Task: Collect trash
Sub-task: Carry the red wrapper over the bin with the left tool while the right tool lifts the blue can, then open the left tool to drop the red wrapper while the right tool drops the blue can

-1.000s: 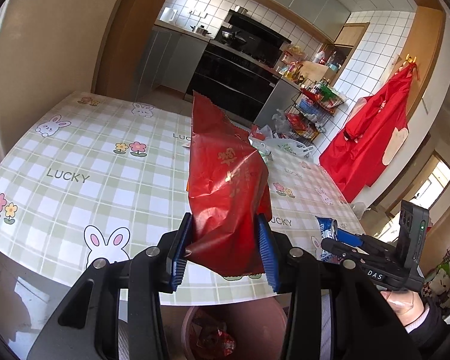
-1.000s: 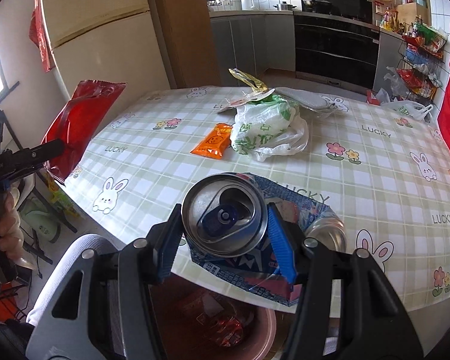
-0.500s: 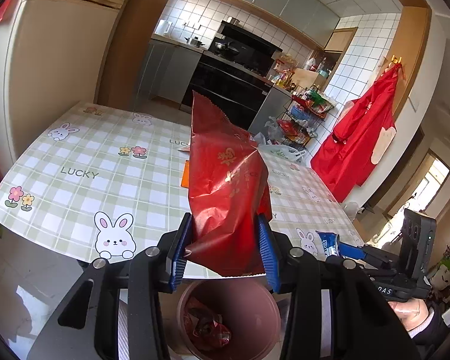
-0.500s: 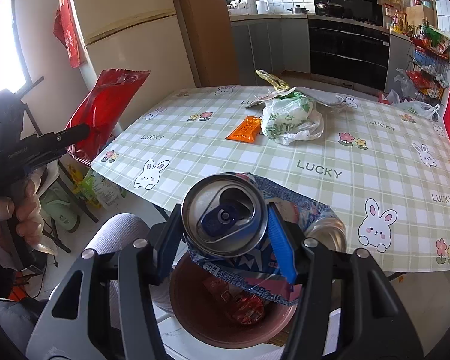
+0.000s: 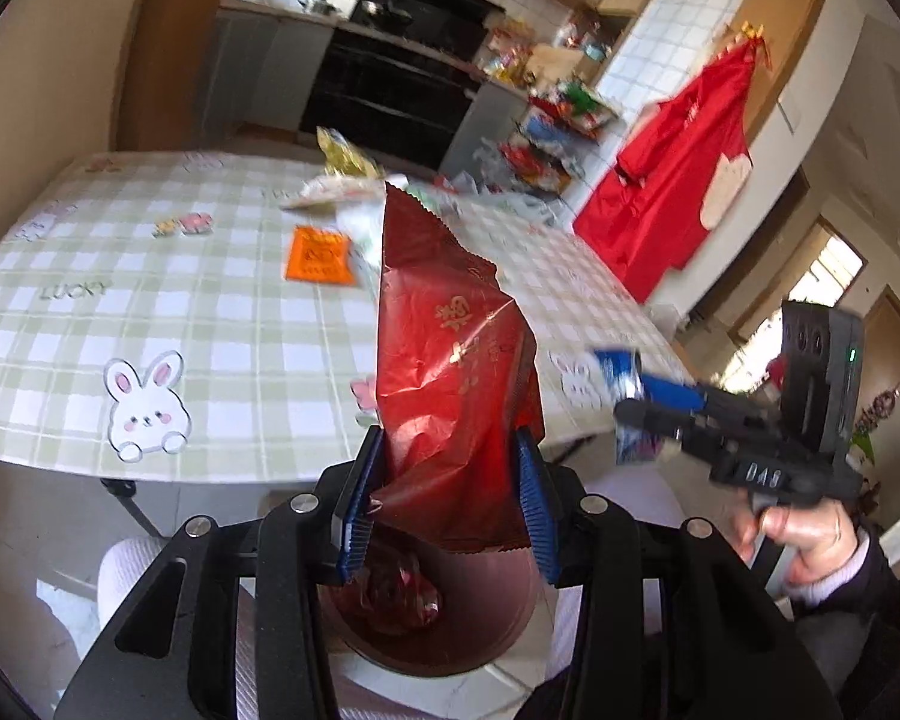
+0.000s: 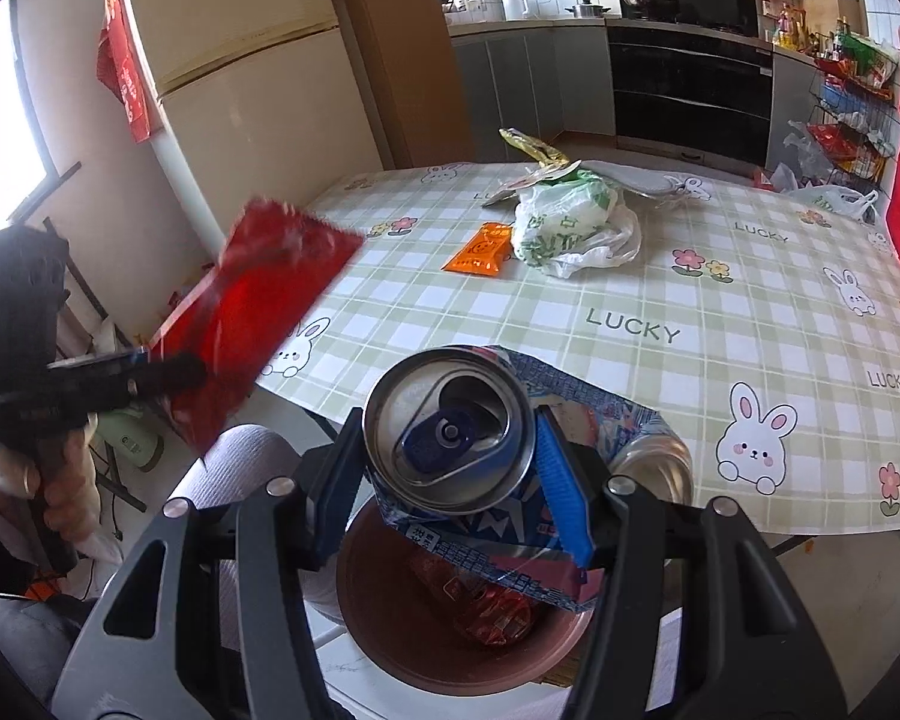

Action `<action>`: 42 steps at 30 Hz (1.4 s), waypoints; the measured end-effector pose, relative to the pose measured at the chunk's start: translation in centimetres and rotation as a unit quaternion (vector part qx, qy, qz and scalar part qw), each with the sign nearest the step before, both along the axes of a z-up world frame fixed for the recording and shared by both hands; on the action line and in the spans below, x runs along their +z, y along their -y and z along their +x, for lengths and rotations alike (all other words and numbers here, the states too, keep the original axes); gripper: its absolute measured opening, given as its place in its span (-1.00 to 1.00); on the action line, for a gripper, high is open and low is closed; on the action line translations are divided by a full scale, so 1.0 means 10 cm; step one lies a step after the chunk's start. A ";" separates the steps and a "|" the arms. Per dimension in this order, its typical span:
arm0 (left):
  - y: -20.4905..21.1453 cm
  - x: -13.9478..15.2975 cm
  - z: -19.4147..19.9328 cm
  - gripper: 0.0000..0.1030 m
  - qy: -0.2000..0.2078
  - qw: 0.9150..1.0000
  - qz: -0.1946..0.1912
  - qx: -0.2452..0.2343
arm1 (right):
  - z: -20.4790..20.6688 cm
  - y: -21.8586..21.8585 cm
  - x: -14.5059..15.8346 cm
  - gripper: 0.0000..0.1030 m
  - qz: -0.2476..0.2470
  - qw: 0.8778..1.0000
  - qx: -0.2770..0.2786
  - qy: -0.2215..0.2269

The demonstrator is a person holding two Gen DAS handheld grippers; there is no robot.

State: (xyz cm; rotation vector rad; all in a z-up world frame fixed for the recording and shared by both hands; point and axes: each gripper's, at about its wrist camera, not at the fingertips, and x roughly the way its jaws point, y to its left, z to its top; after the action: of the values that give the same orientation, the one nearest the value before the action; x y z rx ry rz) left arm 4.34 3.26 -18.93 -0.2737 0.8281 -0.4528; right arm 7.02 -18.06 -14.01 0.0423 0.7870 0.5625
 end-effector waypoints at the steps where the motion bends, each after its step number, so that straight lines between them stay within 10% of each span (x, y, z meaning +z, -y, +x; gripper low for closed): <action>1: 0.06 -0.10 0.02 -0.19 -0.018 1.000 0.006 -0.015 | 0.01 0.03 0.01 0.09 0.001 1.000 -0.005 0.002; 9: 0.49 -0.46 0.10 -0.14 -0.073 0.991 0.014 -0.107 | 0.03 0.21 0.09 0.09 0.006 1.000 -0.025 0.012; 12: 0.53 -0.45 0.14 0.26 -0.073 0.991 0.013 -0.111 | 0.01 0.23 0.12 0.09 0.008 1.000 -0.024 0.015; 22: -0.01 -0.01 0.18 0.65 0.005 1.000 -0.003 0.018 | -0.02 0.05 0.10 0.09 0.008 1.000 0.008 0.005; 29: -0.49 0.31 0.09 0.81 0.077 0.988 0.001 0.135 | -0.03 -0.16 0.02 0.09 0.002 0.999 0.041 -0.018; 42: -0.76 0.24 0.05 0.82 0.063 0.981 -0.001 0.183 | -0.06 -0.56 -0.14 0.12 -0.016 0.994 0.098 -0.047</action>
State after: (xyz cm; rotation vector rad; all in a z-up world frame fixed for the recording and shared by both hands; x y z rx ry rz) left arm 4.86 10.88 -16.49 -0.3860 0.6359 -0.1245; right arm 6.41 -12.43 -15.41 -0.0390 0.8973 0.7368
